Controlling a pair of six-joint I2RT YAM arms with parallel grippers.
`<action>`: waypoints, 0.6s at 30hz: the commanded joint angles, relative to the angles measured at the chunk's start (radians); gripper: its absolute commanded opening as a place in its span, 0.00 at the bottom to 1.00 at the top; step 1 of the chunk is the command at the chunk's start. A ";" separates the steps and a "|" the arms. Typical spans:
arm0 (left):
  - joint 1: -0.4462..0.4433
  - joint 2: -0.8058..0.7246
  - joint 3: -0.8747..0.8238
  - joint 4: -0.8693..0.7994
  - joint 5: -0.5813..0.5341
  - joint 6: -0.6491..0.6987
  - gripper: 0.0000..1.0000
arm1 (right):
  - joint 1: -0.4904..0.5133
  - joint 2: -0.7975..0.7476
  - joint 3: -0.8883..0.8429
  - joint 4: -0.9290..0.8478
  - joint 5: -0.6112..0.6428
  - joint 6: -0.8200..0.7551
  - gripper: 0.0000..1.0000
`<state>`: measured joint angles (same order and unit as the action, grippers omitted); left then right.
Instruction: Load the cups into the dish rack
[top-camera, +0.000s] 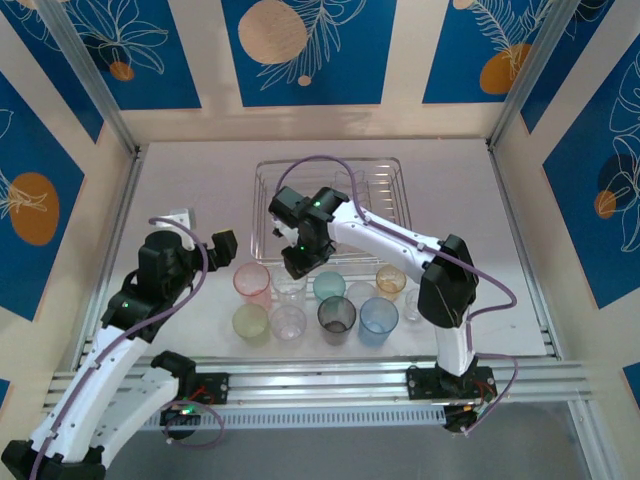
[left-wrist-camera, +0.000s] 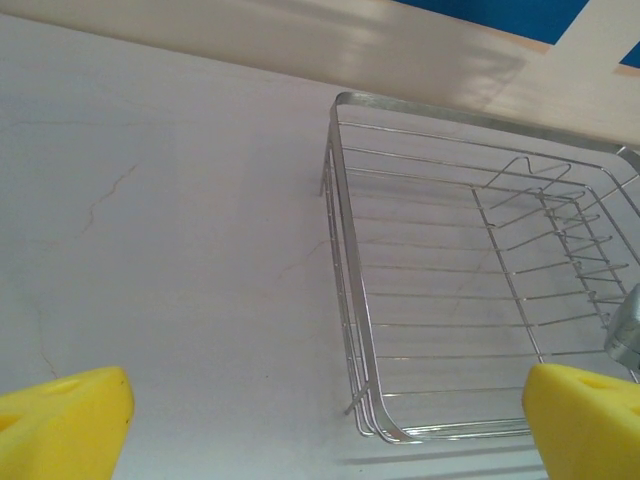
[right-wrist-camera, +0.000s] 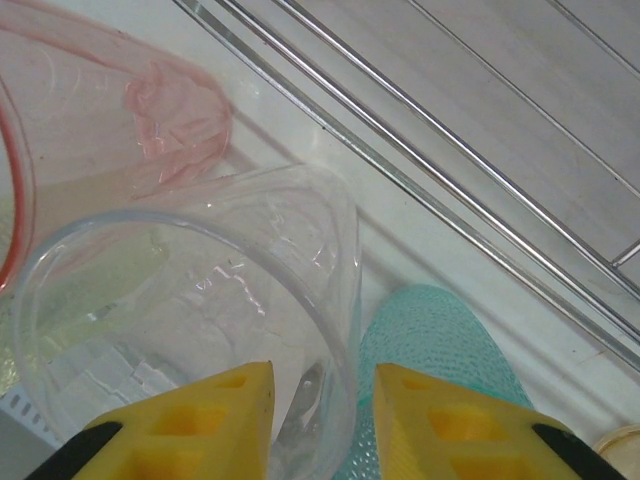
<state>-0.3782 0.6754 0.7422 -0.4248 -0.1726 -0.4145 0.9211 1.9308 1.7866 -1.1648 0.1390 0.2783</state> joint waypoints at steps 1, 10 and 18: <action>-0.008 -0.007 -0.012 0.041 0.022 -0.016 1.00 | 0.008 0.024 -0.006 -0.024 0.022 -0.007 0.30; -0.008 -0.007 -0.019 0.045 0.024 -0.014 1.00 | 0.007 0.069 0.025 -0.043 0.057 -0.003 0.25; -0.008 -0.001 -0.033 0.072 0.029 -0.005 1.00 | 0.016 0.055 0.089 -0.108 0.116 0.017 0.02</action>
<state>-0.3782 0.6762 0.7216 -0.3927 -0.1585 -0.4175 0.9241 2.0010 1.8198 -1.2175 0.2218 0.2855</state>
